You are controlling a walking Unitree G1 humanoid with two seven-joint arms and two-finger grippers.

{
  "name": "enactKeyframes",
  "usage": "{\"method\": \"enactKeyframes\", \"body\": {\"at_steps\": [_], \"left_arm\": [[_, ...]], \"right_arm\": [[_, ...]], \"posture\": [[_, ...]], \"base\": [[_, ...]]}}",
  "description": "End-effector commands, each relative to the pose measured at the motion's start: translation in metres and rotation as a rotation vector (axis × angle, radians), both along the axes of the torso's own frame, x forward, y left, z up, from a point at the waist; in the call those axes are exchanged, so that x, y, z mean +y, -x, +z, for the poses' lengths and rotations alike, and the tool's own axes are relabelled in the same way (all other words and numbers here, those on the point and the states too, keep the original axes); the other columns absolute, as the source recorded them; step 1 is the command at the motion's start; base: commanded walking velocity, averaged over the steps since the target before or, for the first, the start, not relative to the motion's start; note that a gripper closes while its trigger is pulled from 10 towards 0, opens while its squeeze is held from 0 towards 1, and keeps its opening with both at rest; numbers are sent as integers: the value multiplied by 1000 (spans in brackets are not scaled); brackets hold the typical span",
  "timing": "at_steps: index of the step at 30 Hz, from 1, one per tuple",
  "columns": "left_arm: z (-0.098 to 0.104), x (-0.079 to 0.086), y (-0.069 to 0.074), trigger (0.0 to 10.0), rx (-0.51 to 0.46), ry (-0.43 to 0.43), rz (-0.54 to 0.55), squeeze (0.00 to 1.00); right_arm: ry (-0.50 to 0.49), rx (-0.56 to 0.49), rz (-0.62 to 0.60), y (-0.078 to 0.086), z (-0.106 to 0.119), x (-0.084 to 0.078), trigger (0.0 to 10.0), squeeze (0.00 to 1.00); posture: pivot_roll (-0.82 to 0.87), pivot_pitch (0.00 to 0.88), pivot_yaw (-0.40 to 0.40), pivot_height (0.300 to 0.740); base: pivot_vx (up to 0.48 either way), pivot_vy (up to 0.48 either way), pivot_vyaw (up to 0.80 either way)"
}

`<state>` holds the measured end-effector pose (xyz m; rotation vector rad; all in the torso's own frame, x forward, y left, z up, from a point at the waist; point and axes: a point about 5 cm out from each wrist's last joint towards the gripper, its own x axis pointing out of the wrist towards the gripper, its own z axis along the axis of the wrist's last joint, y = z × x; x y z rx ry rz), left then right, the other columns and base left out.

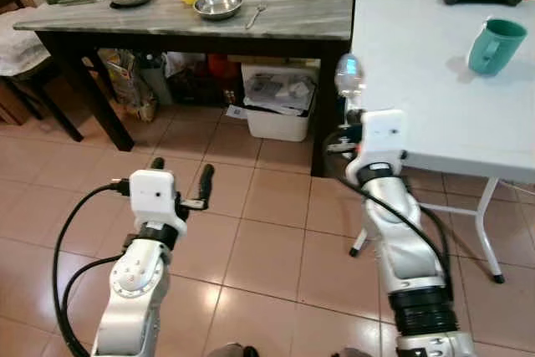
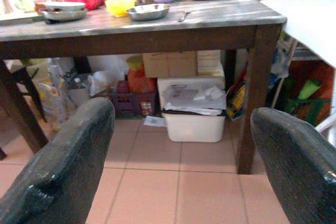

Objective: Setting the table

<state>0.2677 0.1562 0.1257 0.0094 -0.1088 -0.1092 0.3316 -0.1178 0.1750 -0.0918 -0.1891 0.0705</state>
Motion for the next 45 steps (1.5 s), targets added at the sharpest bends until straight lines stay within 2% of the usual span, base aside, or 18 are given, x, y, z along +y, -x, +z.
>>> {"method": "enactKeyframes", "body": {"at_steps": [1,12,15,22,45], "left_arm": [[-1,-2,0,10000,3,-1,-6,0],[0,-3,-1,10000,-1,1,-14,0],[3,-3,-1,10000,-21,-8,-19,0],[5,-1,0,10000,-26,32,-25,0],[5,-7,-2,10000,-28,61,-75,0]], "right_arm": [[0,-25,-24,0,5,-7,10000,0],[3,-23,-30,0,4,-8,10000,0],[4,-23,-30,0,5,-9,10000,0],[4,-22,-31,1,4,-9,10000,0],[7,-11,-29,0,2,-9,10000,0]], "posture": [[-88,120,107,740],[-87,125,111,740],[-88,125,110,740],[-86,125,109,740],[-95,118,110,740]], "base": [[0,480,0],[0,466,0],[0,0,0],[0,0,0],[433,0,0]]}}
